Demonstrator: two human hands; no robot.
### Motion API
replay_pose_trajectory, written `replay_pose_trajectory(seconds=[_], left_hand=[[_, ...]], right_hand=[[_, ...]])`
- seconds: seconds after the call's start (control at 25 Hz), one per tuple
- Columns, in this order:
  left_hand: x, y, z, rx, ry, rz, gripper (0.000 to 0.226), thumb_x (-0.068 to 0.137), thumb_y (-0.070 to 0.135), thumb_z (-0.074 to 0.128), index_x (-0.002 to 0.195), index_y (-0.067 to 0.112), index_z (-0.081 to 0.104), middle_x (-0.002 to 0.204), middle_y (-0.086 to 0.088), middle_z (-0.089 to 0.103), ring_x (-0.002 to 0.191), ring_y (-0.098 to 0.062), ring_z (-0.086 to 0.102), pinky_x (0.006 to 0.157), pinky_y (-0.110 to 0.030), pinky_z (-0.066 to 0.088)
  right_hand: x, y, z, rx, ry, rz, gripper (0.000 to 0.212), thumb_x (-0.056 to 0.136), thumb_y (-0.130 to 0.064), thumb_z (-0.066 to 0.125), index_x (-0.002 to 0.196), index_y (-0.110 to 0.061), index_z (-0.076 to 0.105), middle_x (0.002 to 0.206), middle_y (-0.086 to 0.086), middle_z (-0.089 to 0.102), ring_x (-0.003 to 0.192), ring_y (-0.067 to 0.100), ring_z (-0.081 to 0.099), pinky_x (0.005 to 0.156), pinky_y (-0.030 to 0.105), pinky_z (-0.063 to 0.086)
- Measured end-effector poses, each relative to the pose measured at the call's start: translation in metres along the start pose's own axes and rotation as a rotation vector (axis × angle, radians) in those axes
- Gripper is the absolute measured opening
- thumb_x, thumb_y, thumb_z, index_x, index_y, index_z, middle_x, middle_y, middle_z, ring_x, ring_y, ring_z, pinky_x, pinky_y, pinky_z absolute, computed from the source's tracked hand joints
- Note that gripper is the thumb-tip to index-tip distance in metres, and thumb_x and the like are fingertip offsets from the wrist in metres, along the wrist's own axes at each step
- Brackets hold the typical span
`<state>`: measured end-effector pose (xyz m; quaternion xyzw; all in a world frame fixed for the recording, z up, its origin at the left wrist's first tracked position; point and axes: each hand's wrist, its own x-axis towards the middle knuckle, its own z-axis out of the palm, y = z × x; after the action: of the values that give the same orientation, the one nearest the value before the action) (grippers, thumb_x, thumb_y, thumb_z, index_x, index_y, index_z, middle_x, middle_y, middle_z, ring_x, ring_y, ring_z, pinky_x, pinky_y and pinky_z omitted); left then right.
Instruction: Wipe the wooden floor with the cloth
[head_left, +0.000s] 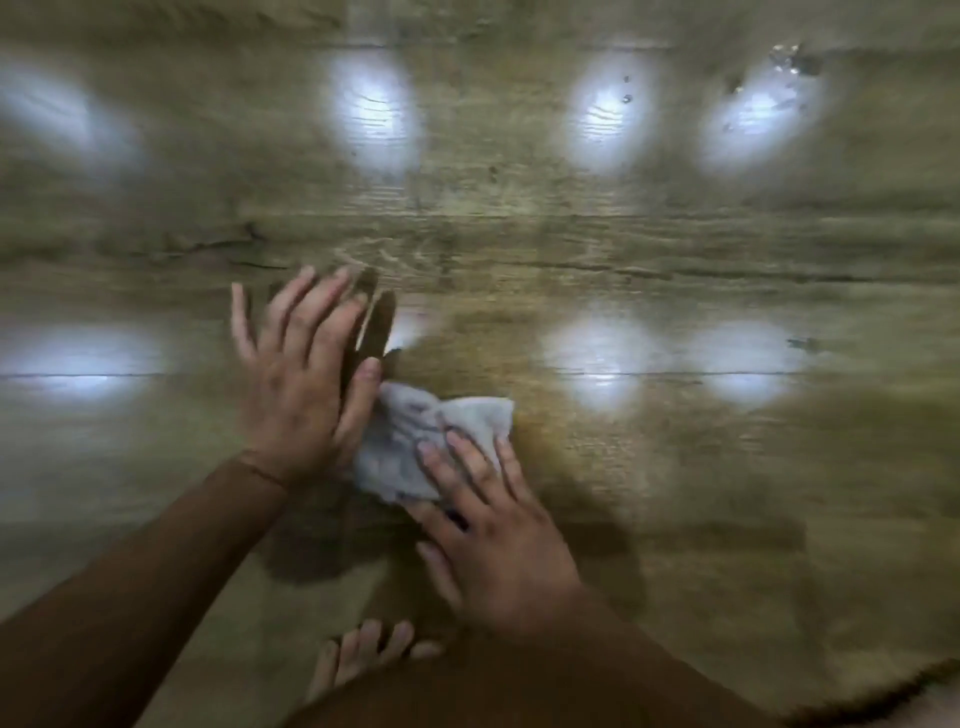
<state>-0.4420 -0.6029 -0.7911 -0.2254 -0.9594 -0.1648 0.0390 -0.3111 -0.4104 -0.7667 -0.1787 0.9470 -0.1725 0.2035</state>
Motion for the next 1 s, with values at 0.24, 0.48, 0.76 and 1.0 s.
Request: replay_pose_trajectory(seconds=[0.24,0.48,0.76,1.0], left_hand=[[-0.029,-0.035,-0.003,0.143,-0.136,-0.047,0.057,0.094,0.038,0.049,0.145,0.012,0.048,0.155,-0.013,0.042,0.146,-0.031,0.034,0.115,-0.068,0.019],[-0.03,-0.035,-0.001,0.132,-0.09,-0.041,0.056,0.094,0.036,0.049,0.145,0.013,0.052,0.156,-0.01,0.042,0.146,-0.029,0.036,0.115,-0.067,0.021],[-0.029,-0.035,-0.003,0.128,-0.13,-0.033,0.059,0.094,0.039,0.043,0.144,0.011,0.051,0.157,-0.012,0.039,0.148,-0.03,0.033,0.116,-0.067,0.019],[-0.029,-0.033,-0.004,0.136,-0.154,-0.058,0.056,0.097,0.036,0.038,0.147,0.011,0.048,0.159,-0.009,0.037,0.149,-0.028,0.031,0.117,-0.066,0.02]], right_hand=[[0.128,0.118,-0.079,-0.328,0.073,-0.163,0.056,0.098,-0.046,0.026,0.147,-0.025,0.041,0.162,0.012,0.021,0.15,0.037,0.017,0.117,0.054,0.022],[0.276,0.129,-0.158,-0.183,0.15,0.299,0.054,0.098,-0.031,0.034,0.152,-0.024,0.032,0.159,0.024,0.022,0.147,0.042,0.02,0.118,0.05,0.026],[0.032,-0.006,-0.029,-0.198,-0.202,-0.306,0.046,0.09,-0.04,0.053,0.133,-0.023,0.057,0.151,0.013,0.044,0.146,0.036,0.028,0.109,0.057,0.036],[0.219,0.102,-0.137,-0.517,0.039,-0.216,0.071,0.091,-0.057,0.025,0.142,-0.011,0.047,0.141,0.032,0.046,0.128,0.05,0.045,0.104,0.053,0.041]])
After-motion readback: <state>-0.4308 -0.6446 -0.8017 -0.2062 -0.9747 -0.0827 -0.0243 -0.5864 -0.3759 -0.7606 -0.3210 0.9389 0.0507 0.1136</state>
